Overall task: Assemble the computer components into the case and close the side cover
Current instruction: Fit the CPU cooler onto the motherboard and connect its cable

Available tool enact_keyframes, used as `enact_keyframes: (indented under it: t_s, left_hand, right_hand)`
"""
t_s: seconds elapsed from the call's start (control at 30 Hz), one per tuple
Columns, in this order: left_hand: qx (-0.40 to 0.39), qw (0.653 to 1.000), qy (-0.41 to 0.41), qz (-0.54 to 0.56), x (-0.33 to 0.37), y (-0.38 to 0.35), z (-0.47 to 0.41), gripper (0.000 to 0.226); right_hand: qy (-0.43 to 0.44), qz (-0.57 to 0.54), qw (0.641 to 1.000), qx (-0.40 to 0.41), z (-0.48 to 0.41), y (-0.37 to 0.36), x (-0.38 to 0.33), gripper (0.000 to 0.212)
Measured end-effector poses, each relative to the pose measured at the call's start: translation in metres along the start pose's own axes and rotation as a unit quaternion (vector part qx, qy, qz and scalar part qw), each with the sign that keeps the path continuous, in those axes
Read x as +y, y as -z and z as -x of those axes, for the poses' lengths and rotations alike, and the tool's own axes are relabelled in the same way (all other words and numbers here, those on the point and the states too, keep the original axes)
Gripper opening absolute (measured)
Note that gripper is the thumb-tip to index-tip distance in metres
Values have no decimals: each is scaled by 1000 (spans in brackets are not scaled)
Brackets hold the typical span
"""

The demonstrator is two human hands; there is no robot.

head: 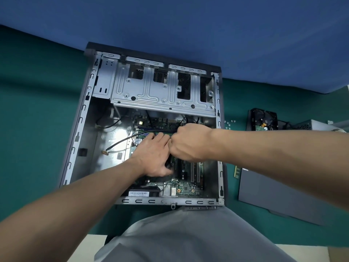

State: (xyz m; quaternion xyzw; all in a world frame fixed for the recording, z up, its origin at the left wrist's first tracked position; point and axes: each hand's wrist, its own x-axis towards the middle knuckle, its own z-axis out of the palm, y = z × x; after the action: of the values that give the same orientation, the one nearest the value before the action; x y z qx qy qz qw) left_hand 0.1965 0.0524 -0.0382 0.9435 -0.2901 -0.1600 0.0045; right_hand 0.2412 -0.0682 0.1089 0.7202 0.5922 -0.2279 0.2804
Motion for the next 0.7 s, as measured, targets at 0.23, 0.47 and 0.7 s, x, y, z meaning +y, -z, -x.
enact_keyframes:
  t_s: [0.23, 0.47, 0.7]
  left_hand:
    - [-5, 1000, 2, -1, 0, -3, -1, 91]
    - [13, 998, 2, 55, -1, 0, 1, 73]
    - [16, 1000, -3, 3, 0, -2, -1, 88]
  right_hand:
    - [-347, -451, 822, -27, -30, 7, 0, 27]
    - [-70, -26, 997, -28, -16, 17, -14, 11]
    - [-237, -276, 931, 5, -22, 4, 3, 30]
